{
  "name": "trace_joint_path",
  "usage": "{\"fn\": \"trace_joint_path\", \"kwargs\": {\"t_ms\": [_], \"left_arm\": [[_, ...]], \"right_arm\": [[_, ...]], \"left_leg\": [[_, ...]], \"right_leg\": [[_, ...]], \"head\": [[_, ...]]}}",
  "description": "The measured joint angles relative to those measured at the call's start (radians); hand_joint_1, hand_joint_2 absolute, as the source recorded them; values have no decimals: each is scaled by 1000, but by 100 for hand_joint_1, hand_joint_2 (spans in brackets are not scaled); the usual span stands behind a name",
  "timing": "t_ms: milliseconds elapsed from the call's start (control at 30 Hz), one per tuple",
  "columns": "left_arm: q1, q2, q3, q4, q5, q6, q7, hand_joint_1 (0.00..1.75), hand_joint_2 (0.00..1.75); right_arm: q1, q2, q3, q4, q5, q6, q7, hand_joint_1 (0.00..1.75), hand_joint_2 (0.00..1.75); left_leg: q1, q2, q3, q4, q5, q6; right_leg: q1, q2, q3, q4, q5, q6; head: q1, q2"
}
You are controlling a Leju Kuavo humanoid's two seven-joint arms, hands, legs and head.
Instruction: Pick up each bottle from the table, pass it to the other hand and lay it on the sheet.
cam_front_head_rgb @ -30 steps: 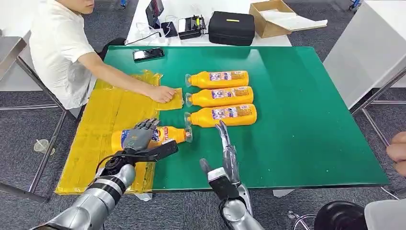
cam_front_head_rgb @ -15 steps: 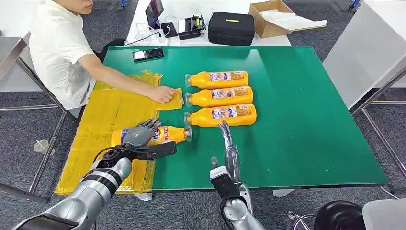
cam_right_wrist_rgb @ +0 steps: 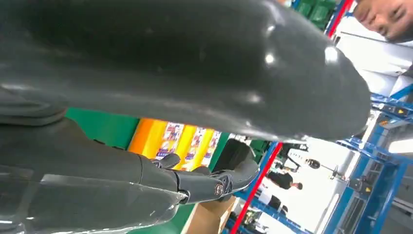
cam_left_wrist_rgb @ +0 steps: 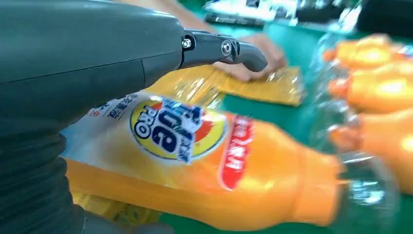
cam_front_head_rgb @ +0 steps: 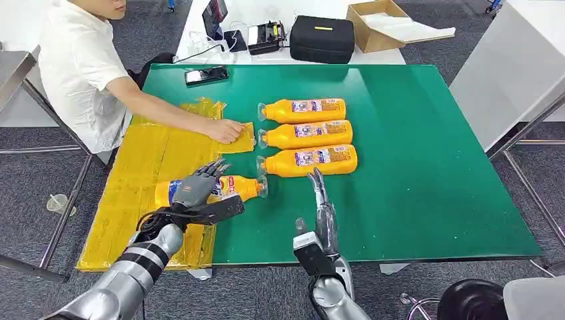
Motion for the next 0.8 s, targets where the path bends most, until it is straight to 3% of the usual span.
{"fn": "trace_joint_path", "kwargs": {"t_ms": [100, 200, 267, 333, 367, 433, 633, 800], "left_arm": [[7, 2, -3, -13, 1, 3, 1, 0, 175], [82, 26, -39, -148, 13, 31, 11, 0, 175], [209, 71, -98, -377, 42, 65, 18, 0, 175], [232, 85, -116, -435, 44, 66, 21, 0, 175], [235, 88, -119, -444, 44, 67, 21, 0, 175], [244, 93, -123, -465, 56, 74, 9, 0, 175], [325, 91, -128, -569, 247, 56, -89, 0, 175], [404, 35, -130, -605, 433, 39, -136, 0, 175]], "right_arm": [[1, -1, -1, 0, 1, 0, 0, 0, 0], [16, -6, -17, -2, 18, -2, 0, 0, 0], [40, -18, -58, -12, 70, -19, 0, 0, 0], [45, -19, -70, -15, 72, -19, 0, 0, 0], [45, -19, -72, -15, 82, -22, 0, 0, 175], [45, -24, -74, -14, 164, -57, 23, 0, 175], [4, -118, -94, 53, 636, -125, 330, 0, 175], [-20, -203, -142, 96, 767, -129, 422, 0, 175]], "left_leg": [[0, 0, 0, 0, 0, 0], [0, 0, -1, 0, 0, 0], [0, 0, -1, 0, -1, 0], [0, 0, -1, 0, 0, 0], [0, 0, -1, 0, 0, 0], [0, 0, -1, 0, 0, 0], [-1, -1, -1, 0, 0, 0], [-3, -2, -2, 0, -1, 0]], "right_leg": [[0, 0, 0, 0, 0, 0], [0, 0, -1, 0, -1, 0], [0, 0, -2, 0, -1, 0], [0, 0, -2, 0, -1, 0], [0, 0, -2, 0, 0, 0], [0, 0, -2, 0, 0, 0], [-1, 0, -2, 0, 0, 0], [-2, -2, -2, 0, -1, 0]], "head": [[0, 0], [0, 0], [0, 0], [0, 0], [0, 0], [0, 0], [0, 0], [0, 0]]}}
